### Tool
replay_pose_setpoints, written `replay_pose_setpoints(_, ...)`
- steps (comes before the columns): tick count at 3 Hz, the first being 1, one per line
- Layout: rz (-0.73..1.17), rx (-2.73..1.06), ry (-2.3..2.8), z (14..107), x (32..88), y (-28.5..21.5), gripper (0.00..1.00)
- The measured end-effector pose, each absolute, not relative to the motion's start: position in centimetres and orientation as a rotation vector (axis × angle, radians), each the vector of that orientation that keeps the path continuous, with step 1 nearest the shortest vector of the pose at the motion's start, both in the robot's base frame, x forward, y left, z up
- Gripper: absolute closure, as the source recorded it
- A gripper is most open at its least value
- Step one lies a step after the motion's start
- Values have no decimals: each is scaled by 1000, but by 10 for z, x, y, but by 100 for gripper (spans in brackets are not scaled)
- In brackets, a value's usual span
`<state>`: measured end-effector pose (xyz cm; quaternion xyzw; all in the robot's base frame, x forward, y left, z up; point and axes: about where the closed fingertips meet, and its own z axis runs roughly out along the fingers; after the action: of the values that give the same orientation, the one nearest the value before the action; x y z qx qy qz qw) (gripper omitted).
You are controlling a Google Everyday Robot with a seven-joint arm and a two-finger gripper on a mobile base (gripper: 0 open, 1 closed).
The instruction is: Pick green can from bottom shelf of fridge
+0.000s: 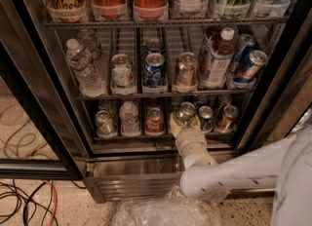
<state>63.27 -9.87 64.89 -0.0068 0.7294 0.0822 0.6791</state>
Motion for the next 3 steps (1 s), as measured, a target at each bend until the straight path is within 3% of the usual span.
replay_pose_setpoints(3, 435, -222, 1685, 657, 547, -85, 100)
